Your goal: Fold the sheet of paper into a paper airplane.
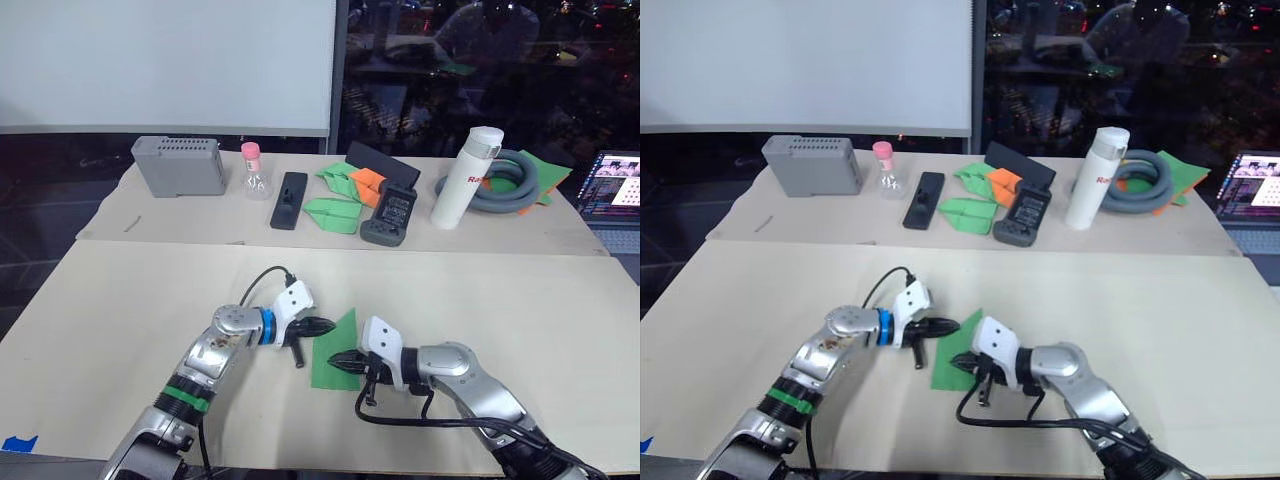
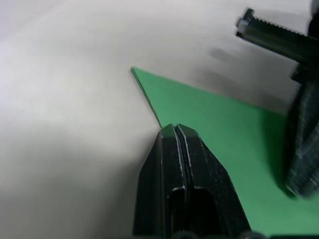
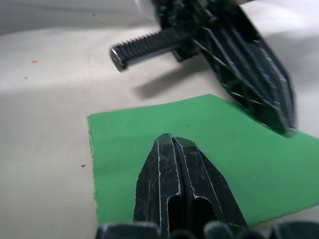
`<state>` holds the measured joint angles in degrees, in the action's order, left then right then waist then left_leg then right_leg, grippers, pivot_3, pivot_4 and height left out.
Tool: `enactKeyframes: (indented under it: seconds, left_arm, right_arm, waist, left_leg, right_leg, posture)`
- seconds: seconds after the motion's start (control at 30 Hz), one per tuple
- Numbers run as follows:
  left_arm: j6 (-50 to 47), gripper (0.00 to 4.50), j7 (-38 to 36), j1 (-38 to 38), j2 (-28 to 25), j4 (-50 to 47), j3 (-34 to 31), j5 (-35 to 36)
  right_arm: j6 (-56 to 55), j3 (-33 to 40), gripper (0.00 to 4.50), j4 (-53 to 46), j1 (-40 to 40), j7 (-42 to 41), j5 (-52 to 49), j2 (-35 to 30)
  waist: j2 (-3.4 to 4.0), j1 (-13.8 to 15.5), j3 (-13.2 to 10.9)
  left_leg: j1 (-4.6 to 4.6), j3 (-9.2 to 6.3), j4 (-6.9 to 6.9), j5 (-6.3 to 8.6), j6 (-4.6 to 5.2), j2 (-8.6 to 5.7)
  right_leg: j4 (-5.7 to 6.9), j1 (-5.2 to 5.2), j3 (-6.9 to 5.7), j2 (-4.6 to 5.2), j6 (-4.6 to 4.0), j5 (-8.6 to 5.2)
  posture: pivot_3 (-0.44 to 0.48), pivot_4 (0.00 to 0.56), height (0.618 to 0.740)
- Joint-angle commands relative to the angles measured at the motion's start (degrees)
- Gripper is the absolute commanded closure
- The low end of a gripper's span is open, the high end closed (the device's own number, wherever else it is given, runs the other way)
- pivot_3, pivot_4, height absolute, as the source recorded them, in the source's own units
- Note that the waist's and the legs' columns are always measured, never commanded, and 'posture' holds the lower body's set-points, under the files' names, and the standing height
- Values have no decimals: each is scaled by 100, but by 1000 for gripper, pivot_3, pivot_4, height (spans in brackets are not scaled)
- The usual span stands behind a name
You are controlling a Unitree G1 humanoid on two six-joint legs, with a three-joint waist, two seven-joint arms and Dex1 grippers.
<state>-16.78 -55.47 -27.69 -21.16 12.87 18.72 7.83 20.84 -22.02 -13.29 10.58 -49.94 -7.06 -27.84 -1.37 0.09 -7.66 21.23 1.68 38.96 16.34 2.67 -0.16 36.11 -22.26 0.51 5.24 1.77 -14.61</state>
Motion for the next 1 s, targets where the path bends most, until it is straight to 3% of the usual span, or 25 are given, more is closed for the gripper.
enactKeyframes:
  seconds: [0.03, 0.33, 0.5, 0.7, 1.0]
  left_arm:
    - [133, 4500, -39, -201, 115, 622, 244, -320]
    - [788, 4500, 385, -1140, 765, 2372, 253, -741]
    - [1135, 4500, 389, -1347, 1098, 2886, 200, -792]
    - [1345, 4500, 327, -1342, 1307, 2861, -58, -627]
    - [1626, 4500, 249, -927, 1081, 2059, -557, -355]
  right_arm:
    - [198, -139, 4469, -45, -120, 22, 51, 0]
    - [278, -140, 4469, -108, -173, 179, 80, 50]
    - [276, -155, 4469, -71, -158, 216, 89, 66]
    - [217, -269, 4469, 107, -28, 185, 160, 88]
    - [105, -357, 4469, 345, 100, 63, 169, 103]
  waist:
    - [0, 11, 0]
    - [-3, 46, 1]
    - [-7, 55, 4]
    - [-8, 51, 4]
    - [-6, -29, 3]
  left_leg:
    - [0, 0, 0, 0, 0, 0]
    - [2, 3, 2, 0, 1, -3]
    - [2, 4, 5, 0, 1, -4]
    - [3, 4, 5, 0, 1, -3]
    - [6, 3, -1, 0, 1, 3]
  right_leg:
    - [0, 0, -1, -3, 0, 0]
    - [-2, 1, -4, -28, 0, 0]
    - [-3, 3, -4, -33, 1, 0]
    - [-2, 3, -4, -36, 1, 0]
    - [-1, -6, 0, -37, 1, 0]
  posture:
    - [0, 150, 740]
    - [0, 150, 740]
    - [0, 150, 740]
    - [0, 150, 740]
    - [0, 150, 740]
